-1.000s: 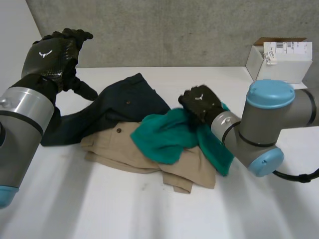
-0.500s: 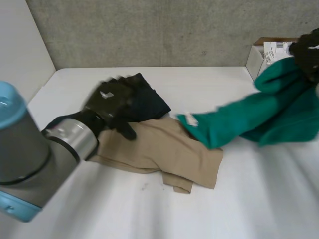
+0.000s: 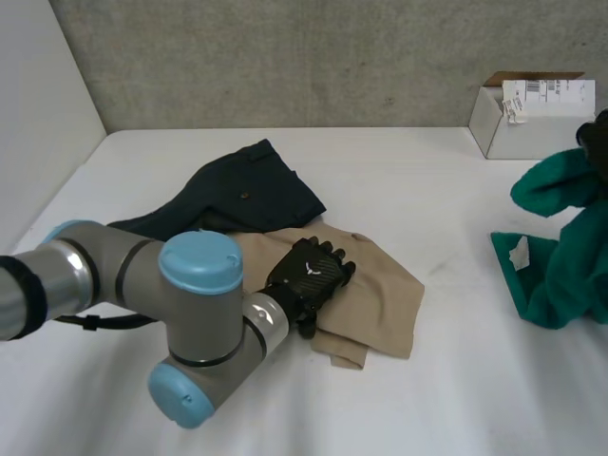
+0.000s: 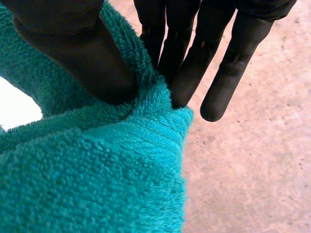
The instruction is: Fold the laundry.
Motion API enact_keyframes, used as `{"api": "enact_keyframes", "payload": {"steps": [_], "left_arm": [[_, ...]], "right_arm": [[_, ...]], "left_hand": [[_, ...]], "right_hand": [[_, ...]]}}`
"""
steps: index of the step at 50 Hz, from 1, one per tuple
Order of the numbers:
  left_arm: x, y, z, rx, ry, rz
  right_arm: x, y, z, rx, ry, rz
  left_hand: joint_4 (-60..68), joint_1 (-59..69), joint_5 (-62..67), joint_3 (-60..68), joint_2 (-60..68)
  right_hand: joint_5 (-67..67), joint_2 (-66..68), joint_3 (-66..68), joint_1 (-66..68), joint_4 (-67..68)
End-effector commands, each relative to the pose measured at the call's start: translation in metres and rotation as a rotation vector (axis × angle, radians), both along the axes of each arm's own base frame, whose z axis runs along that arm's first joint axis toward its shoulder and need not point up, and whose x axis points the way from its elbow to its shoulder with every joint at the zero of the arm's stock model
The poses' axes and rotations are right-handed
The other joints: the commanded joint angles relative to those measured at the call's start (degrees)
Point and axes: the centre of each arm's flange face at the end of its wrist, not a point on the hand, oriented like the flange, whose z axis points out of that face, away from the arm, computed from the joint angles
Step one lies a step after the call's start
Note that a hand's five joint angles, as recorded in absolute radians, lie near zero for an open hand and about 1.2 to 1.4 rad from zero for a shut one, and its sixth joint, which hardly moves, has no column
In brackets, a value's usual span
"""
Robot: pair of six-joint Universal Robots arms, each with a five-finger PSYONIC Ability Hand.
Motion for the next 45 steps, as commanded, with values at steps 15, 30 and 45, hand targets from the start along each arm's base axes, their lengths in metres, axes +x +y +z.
{"api": "enact_keyframes", "payload": {"steps": [15,30,45], "left_arm": [[0.094,-0.137,0.137,-0.538,0.306,0.69],[0.144,-0.155,0.145,-0.581,0.186,0.74],[0.095,-0.073,0.124,-0.328,0.201,0.543]], "right_arm": [[0.013,0.003,-0.021,0.066,0.004,0.05],[0.037,0.019,-0.027,0.092,0.01,0.126],[0.106,0.072,-0.006,0.05,-0.003,0.407]], "left_hand": [[62.16,61.51,62.03,62.34,61.96],[-7.84,-8.49,-7.97,-7.66,-8.04],[-7.79,-8.44,-7.93,-7.61,-7.99]], "right_hand": [[12.63,10.15,9.84,17.74,9.91],[12.63,10.15,9.84,17.74,9.91],[12.63,10.15,9.84,17.74,9.91]]}}
